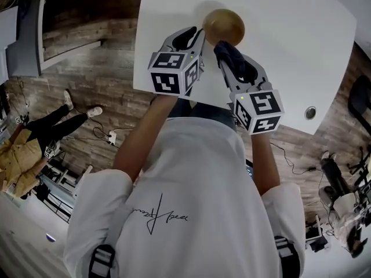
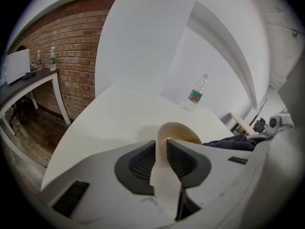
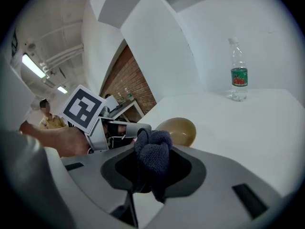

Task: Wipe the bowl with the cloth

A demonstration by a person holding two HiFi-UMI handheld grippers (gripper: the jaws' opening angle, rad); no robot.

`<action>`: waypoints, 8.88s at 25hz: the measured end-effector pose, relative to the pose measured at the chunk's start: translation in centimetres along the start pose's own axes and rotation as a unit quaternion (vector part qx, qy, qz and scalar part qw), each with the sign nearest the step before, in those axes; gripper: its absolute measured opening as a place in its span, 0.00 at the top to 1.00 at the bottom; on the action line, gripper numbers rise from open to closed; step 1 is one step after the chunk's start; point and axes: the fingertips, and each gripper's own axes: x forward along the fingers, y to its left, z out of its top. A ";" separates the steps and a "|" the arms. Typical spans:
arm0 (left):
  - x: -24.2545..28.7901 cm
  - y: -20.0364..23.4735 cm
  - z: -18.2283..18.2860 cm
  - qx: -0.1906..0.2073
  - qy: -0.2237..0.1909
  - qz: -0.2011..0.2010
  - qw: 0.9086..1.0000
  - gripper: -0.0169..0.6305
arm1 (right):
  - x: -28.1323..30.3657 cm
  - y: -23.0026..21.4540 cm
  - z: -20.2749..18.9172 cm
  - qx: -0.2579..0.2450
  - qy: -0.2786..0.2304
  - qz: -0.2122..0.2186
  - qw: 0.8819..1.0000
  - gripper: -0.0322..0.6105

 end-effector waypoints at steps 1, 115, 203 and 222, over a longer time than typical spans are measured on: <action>0.2 0.0 0.1 0.000 0.001 -0.001 1.000 0.84 | 0.1 0.1 -0.1 0.002 0.001 0.001 1.000 0.76; 4.4 -1.3 1.0 0.025 0.048 -0.010 0.998 0.97 | 0.6 -9.9 3.6 -0.039 0.063 -0.035 0.997 0.76; 5.4 -1.5 1.5 0.011 0.042 0.008 0.999 0.97 | 0.8 -11.4 3.8 -0.129 0.080 -0.079 0.985 0.76; 5.0 -1.1 1.6 0.011 0.040 0.002 0.999 0.97 | -0.5 -9.8 2.0 -0.087 0.067 -0.108 0.988 0.76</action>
